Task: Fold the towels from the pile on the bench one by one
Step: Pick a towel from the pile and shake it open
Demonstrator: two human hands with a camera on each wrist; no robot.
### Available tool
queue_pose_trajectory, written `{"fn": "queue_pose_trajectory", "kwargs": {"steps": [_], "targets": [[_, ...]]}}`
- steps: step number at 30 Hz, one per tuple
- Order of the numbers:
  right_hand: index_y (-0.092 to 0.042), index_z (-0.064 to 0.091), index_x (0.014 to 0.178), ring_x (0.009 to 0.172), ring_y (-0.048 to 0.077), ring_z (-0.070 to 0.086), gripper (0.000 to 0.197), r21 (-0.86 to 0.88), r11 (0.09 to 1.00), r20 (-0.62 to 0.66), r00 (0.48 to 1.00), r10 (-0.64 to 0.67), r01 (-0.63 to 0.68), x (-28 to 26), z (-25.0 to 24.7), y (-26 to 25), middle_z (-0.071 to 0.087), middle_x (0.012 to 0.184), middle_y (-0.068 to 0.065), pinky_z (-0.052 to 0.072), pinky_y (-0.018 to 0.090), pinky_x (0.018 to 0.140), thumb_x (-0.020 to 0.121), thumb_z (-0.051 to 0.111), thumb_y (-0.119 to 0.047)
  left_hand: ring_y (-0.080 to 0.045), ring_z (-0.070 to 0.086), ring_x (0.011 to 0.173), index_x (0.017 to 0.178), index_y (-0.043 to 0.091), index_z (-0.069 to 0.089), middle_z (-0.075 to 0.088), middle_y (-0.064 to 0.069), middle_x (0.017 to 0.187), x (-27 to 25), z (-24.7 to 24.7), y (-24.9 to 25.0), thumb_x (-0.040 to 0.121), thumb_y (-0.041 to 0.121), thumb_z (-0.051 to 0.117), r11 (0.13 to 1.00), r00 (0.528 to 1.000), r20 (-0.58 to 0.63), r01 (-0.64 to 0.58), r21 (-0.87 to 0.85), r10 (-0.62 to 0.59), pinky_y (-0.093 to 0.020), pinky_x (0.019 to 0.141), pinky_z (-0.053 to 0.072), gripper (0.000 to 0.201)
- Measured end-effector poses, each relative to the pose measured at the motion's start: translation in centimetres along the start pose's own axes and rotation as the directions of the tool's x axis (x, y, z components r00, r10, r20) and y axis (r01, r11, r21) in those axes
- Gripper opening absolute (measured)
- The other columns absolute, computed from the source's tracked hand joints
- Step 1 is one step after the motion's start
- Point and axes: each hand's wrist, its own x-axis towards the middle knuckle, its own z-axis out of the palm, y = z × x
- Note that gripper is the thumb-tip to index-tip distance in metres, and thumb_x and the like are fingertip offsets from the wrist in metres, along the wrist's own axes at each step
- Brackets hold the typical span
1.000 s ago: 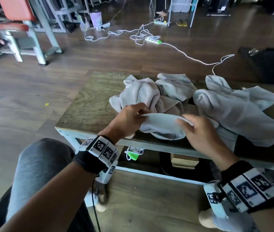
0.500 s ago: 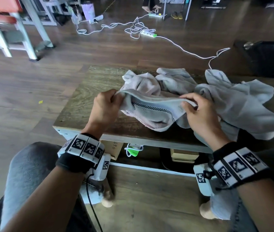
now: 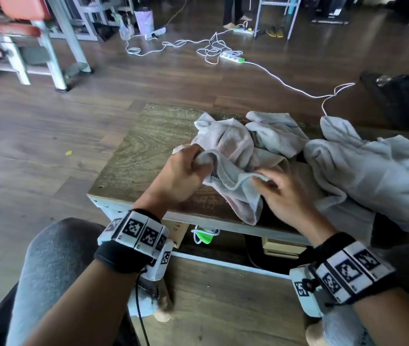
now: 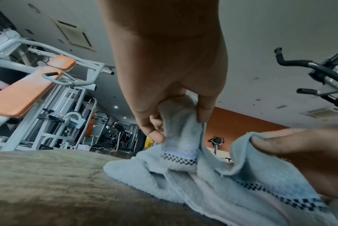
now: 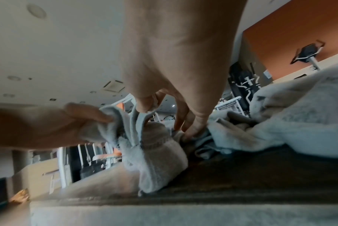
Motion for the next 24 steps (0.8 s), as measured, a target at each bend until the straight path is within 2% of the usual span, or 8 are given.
{"fn": "queue_pose_trajectory", "kwargs": {"steps": [3, 6, 8, 11, 16, 19, 21, 24], "targets": [[-0.031, 0.068, 0.096, 0.088, -0.004, 0.064, 0.016, 0.06, 0.996, 0.169, 0.984, 0.048, -0.058, -0.3, 1.4, -0.9, 0.071, 0.092, -0.015, 0.05, 0.021, 0.078, 0.099, 0.059, -0.018, -0.011, 0.054, 0.097, 0.078, 0.008, 0.059, 0.06, -0.005, 0.11, 0.5, 1.2, -0.9, 0.082, 0.02, 0.072, 0.985, 0.987, -0.017, -0.157, 0.069, 0.159, -0.024, 0.086, 0.042, 0.018], [-0.032, 0.066, 0.096, 0.085, -0.009, 0.061, 0.018, 0.13, 0.985, 0.327, 0.943, 0.063, -0.111, -0.1, 1.9, -1.6, 0.071, 0.088, -0.022, 0.046, 0.014, 0.076, 0.102, 0.054, -0.021, -0.021, 0.045, 0.131, 0.073, 0.022, 0.05, 0.053, -0.004, 0.14, 0.9, 1.9, -1.5, 0.08, 0.031, 0.068, 0.953, 0.964, 0.106, -0.257, 0.164, 0.242, -0.042, 0.102, 0.038, 0.021], [-0.025, 0.067, 0.091, 0.082, -0.004, 0.061, 0.022, 0.231, 0.965, 0.342, 0.939, 0.037, -0.123, 0.0, 1.6, -2.5, 0.071, 0.082, -0.011, 0.045, 0.019, 0.077, 0.104, 0.05, -0.02, -0.02, 0.058, 0.114, 0.08, 0.019, 0.051, 0.066, 0.0, 0.118, 0.6, 2.5, -1.4, 0.086, 0.038, 0.057, 0.948, 0.954, 0.193, -0.263, 0.182, 0.228, -0.05, 0.095, 0.045, 0.021], [-0.025, 0.074, 0.086, 0.079, 0.004, 0.067, 0.032, 0.465, 0.865, 0.15, 0.98, 0.132, -0.188, 0.5, 0.3, -3.4, 0.074, 0.081, -0.003, 0.05, 0.02, 0.075, 0.104, 0.049, -0.018, -0.027, 0.06, 0.069, 0.09, 0.014, 0.05, 0.064, -0.001, 0.074, 0.4, 2.9, -1.0, 0.084, 0.038, 0.049, 0.989, 0.955, 0.291, -0.091, 0.12, 0.052, -0.045, 0.068, 0.05, 0.024], [-0.022, 0.068, 0.117, 0.098, 0.0, 0.065, 0.027, 0.375, 0.906, -0.293, 0.902, 0.318, -0.198, 1.8, -2.3, -1.1, 0.072, 0.108, -0.008, 0.049, 0.022, 0.085, 0.104, 0.049, -0.035, -0.012, 0.06, 0.058, 0.091, 0.016, 0.061, 0.067, 0.0, 0.074, 0.9, 0.6, 0.3, 0.093, 0.029, 0.06, 1.0, 0.942, 0.336, 0.012, 0.005, -0.013, -0.034, 0.051, 0.049, 0.013], [-0.015, 0.066, 0.103, 0.07, -0.006, 0.058, 0.023, 0.208, 0.971, -0.379, 0.906, 0.188, -0.115, 1.5, -2.8, -0.8, 0.066, 0.085, -0.003, 0.043, 0.01, 0.065, 0.105, 0.048, -0.028, -0.006, 0.052, 0.052, 0.094, 0.009, 0.067, 0.06, 0.0, 0.066, 0.7, -0.8, 1.1, 0.09, 0.037, 0.057, 0.993, 0.887, 0.461, 0.079, -0.091, -0.028, -0.023, 0.048, 0.041, 0.03], [-0.015, 0.063, 0.092, 0.064, 0.001, 0.059, 0.022, 0.071, 0.994, -0.368, 0.924, 0.103, -0.083, 1.1, -2.4, -0.1, 0.063, 0.073, -0.001, 0.045, 0.017, 0.06, 0.104, 0.049, -0.028, -0.007, 0.046, 0.049, 0.085, 0.004, 0.065, 0.054, 0.001, 0.061, 0.7, -0.8, 0.8, 0.087, 0.041, 0.058, 0.999, 0.921, 0.388, 0.049, -0.006, -0.043, -0.024, 0.048, 0.037, 0.037], [-0.016, 0.062, 0.084, 0.061, 0.014, 0.057, 0.031, -0.173, 0.984, -0.235, 0.972, -0.01, -0.032, 0.6, -2.1, 1.0, 0.058, 0.066, -0.002, 0.048, 0.037, 0.06, 0.099, 0.048, -0.04, -0.009, 0.054, 0.063, 0.08, 0.004, 0.069, 0.063, -0.001, 0.069, 1.0, 0.6, -0.7, 0.089, 0.021, 0.065, 0.985, 0.989, 0.118, -0.106, 0.136, 0.09, -0.027, 0.058, 0.044, 0.02]]}}
